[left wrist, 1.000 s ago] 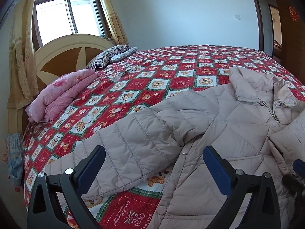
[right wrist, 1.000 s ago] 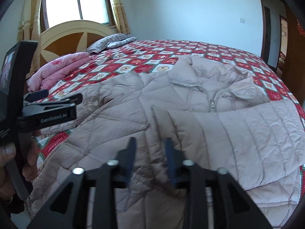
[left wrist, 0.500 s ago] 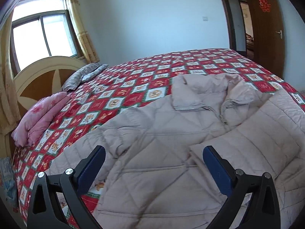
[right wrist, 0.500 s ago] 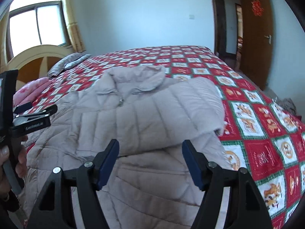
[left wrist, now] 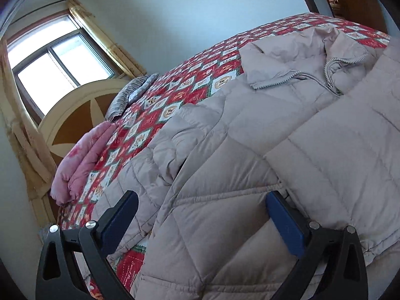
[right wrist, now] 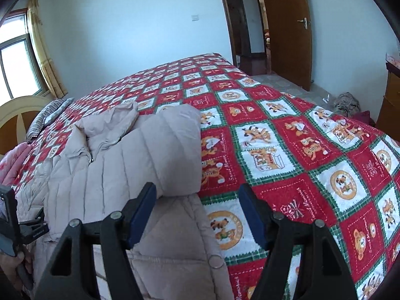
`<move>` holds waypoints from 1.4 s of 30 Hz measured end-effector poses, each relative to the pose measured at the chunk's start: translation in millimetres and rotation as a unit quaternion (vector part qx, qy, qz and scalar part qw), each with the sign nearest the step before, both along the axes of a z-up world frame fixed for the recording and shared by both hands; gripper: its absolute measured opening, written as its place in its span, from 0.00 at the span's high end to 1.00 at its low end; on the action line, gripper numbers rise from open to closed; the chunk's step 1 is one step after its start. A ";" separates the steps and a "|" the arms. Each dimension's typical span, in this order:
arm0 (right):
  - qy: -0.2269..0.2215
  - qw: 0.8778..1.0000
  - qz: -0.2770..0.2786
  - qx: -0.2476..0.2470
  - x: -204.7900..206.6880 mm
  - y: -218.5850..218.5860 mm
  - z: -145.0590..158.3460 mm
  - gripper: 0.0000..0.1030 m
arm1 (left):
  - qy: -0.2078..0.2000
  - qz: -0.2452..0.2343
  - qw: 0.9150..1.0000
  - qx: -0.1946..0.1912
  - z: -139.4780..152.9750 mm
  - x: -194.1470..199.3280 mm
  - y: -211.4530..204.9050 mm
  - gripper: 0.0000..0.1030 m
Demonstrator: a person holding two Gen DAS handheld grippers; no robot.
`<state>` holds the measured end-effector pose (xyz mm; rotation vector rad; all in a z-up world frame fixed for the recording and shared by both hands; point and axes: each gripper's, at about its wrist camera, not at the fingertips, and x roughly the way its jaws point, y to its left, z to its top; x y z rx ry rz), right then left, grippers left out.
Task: Fold large clothes
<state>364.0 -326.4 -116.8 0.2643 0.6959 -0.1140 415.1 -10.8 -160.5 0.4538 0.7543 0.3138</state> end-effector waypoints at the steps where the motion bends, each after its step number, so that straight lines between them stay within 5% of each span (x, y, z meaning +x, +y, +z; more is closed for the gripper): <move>1: 0.000 1.000 0.003 -0.005 6.9 1.6 1.3 0.31 | -0.005 0.010 1.000 -0.010 4.8 -0.5 1.1 0.01; 3: 0.001 1.000 0.016 -0.015 21.1 4.6 4.1 0.36 | -0.033 0.015 0.999 -0.040 25.7 -5.0 3.4 0.01; 5: 0.006 0.999 0.023 -0.025 37.8 5.9 4.8 0.54 | -0.057 0.004 0.996 -0.071 49.0 -8.7 -0.4 0.01; 7: 0.004 0.999 0.022 -0.028 52.4 6.1 4.0 0.56 | -0.070 -0.027 0.992 -0.104 65.9 -12.7 -11.3 0.01; 11: 0.007 0.999 0.042 -0.017 77.4 11.7 -8.4 0.56 | -0.070 -0.072 0.992 -0.081 54.6 -7.2 -45.0 0.01; 15: 0.033 0.997 0.064 -0.037 92.0 29.7 -28.4 0.56 | -0.040 -0.049 0.996 -0.056 13.0 17.3 -53.9 0.01; 31: 0.074 0.990 0.065 -0.105 103.6 50.5 -67.1 0.55 | 0.024 -0.039 0.987 -0.157 -25.8 40.0 -32.1 0.01; 37: 0.074 0.990 0.058 -0.104 95.9 52.8 -44.9 0.54 | 0.019 -0.038 0.987 -0.155 -26.8 40.3 -33.0 0.01; 42: 0.017 0.993 0.071 -0.089 65.4 80.4 0.7 0.31 | 0.017 -0.039 0.987 -0.154 -26.8 39.7 -32.6 0.01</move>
